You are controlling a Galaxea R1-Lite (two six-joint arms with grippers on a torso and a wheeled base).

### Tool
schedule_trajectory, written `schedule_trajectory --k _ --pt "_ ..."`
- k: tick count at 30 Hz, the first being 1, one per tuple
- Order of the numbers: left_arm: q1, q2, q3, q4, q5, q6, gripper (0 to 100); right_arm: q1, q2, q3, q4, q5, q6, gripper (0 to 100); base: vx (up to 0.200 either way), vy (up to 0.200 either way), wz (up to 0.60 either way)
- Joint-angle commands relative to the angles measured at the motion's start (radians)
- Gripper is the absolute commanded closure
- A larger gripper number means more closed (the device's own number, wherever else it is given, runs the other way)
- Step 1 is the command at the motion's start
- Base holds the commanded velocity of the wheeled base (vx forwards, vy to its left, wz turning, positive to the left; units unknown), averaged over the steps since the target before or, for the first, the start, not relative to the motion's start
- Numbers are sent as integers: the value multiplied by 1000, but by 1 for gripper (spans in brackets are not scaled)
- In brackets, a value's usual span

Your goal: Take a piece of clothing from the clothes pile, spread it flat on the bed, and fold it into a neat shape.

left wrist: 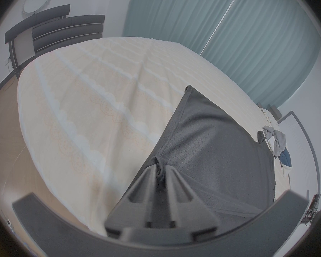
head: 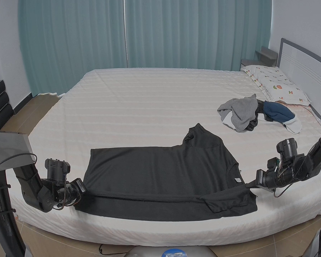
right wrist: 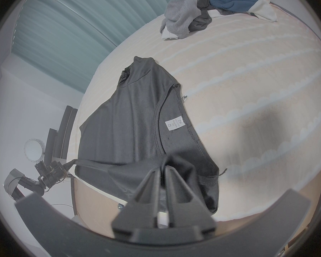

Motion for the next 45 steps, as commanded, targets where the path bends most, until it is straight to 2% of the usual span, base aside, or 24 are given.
schedule_trajectory --k 1,3,10,14,15,16,17,18,20,21,22,24,25,28,32,36,40,45 --pt "-1 19 -3 0 0 -8 0 0 17 -1 -12 14 3 0 0 0 0" --pt "-1 18 -5 0 0 -19 0 -1 12 2 -22 20 14 0 0 0 0" --pt "10 1 -19 -2 0 -91 0 13 -69 46 -62 25 132 0 0 0 0" --pt "25 -45 -17 1 -23 -150 0 68 -137 123 -62 20 247 0 0 0 0" --pt "25 -45 -17 1 -23 -150 0 68 -137 123 -62 20 247 0 0 0 0" --pt "28 -57 -15 4 -33 -164 0 88 -150 141 -65 17 302 0 0 0 0" --pt "28 -57 -15 4 -33 -164 0 88 -150 141 -65 17 302 0 0 0 0" --pt "40 -82 -2 10 -95 -192 0 137 -178 191 -84 14 429 0 0 0 0" --pt "43 -87 14 12 -148 -224 0 161 -181 223 -122 14 483 0 0 0 0" --pt "43 -87 14 12 -148 -224 0 161 -181 223 -122 14 483 0 0 0 0" --pt "43 -84 27 10 -190 -262 0 186 -166 255 -174 12 509 0 0 0 0" --pt "43 -84 31 12 -213 -292 0 204 -140 278 -232 -5 523 0 0 0 0" --pt "45 -82 32 12 -227 -313 0 215 -114 293 -279 -29 540 0 0 0 0" --pt "54 -77 31 7 -236 -327 0 255 -60 319 -383 -97 587 0 0 0 0" --pt "63 -74 27 1 -234 -327 0 290 -19 339 -495 -124 640 0 0 0 0" --pt "63 -61 26 -2 -234 -327 0 298 6 342 -519 -130 679 0 0 0 0" --pt "63 -61 26 -2 -234 -327 0 298 24 347 -521 -133 679 0 0 0 0" --pt "63 -61 29 -2 -234 -327 0 293 66 352 -581 -172 681 0 0 0 0"
